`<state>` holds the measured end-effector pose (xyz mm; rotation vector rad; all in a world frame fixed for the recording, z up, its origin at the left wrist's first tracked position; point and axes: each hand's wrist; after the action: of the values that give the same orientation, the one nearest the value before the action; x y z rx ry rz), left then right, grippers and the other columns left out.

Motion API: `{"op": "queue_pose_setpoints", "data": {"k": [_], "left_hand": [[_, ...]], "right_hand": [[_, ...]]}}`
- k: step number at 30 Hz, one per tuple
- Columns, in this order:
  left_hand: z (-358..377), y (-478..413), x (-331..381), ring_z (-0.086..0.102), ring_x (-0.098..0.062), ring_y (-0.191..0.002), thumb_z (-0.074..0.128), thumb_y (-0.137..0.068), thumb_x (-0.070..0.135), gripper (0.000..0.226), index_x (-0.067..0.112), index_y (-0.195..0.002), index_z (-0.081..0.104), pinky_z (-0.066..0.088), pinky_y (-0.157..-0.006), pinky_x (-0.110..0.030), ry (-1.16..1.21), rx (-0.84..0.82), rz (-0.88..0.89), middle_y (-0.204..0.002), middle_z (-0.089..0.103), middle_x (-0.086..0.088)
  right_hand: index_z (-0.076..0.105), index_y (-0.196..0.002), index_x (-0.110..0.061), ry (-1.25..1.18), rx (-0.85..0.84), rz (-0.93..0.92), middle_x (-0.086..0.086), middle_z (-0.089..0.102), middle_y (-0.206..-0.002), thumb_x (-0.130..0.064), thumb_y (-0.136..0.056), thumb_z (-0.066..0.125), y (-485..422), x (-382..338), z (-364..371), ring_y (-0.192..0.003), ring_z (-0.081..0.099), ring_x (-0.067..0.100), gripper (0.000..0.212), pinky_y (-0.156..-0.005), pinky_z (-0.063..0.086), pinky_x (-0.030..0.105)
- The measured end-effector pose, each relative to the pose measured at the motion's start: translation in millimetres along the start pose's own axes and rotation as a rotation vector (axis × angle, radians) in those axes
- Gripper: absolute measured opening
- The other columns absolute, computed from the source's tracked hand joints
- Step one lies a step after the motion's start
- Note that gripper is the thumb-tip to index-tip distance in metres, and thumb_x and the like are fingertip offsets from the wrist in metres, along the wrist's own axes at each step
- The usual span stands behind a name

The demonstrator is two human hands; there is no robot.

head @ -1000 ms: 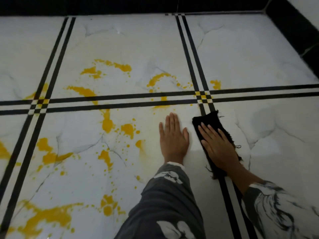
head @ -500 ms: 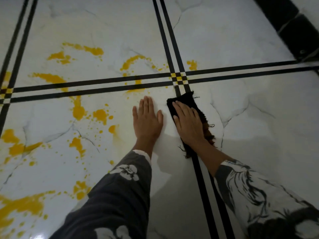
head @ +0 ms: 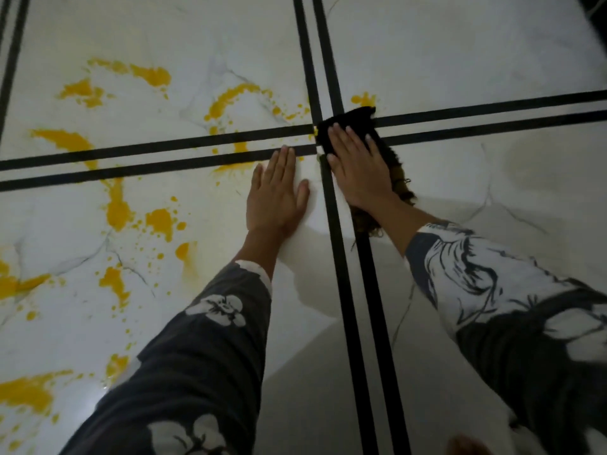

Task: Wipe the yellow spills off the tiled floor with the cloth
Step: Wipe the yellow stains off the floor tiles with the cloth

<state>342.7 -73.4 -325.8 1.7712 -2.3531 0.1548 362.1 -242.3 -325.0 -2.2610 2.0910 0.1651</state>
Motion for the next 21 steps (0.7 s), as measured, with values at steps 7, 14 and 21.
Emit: {"op": "queue_pose_setpoints", "data": {"k": [7, 14, 21], "left_hand": [[-1, -1, -2, 0.006, -0.013, -0.145, 0.011, -0.092, 0.048, 0.066, 0.015, -0.15, 0.011, -0.001, -0.116, -0.031, 0.014, -0.006, -0.019, -0.158, 0.012, -0.002], [1, 0, -4, 0.005, -0.013, -0.145, 0.005, -0.09, 0.05, 0.07, 0.015, -0.15, 0.01, -0.001, -0.117, -0.032, 0.008, 0.012, -0.01, -0.158, 0.011, -0.002], [0, -1, -1, -0.001, -0.012, -0.145, 0.004, -0.091, 0.05, 0.067, 0.017, -0.15, 0.005, -0.003, -0.117, -0.032, 0.009, 0.004, -0.018, -0.159, 0.006, -0.001]], "right_hand": [[0.007, -0.149, -0.015, -0.043, -0.014, 0.006, 0.0, 0.007, -0.158, -0.034, -0.101, 0.017, -41, 11, -1, -0.145, 0.004, 0.015, 0.052, -0.116, 0.0, 0.037], [0.011, -0.148, -0.016, 0.003, -0.03, -0.1, 0.0, 0.013, -0.157, -0.042, -0.097, 0.007, -13, 16, 0, -0.145, 0.01, 0.015, 0.058, -0.116, 0.002, 0.034], [0.001, -0.148, -0.012, -0.035, 0.039, 0.271, 0.003, 0.0, -0.158, -0.035, -0.101, 0.012, -32, 67, -9, -0.145, 0.0, 0.017, 0.053, -0.117, -0.001, 0.037]]}}
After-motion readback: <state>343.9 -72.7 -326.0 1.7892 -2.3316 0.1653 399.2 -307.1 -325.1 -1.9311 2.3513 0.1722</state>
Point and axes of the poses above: each hand's wrist, its own y-axis away from the middle knuckle, its own z-axis out of the palm, x = y × z
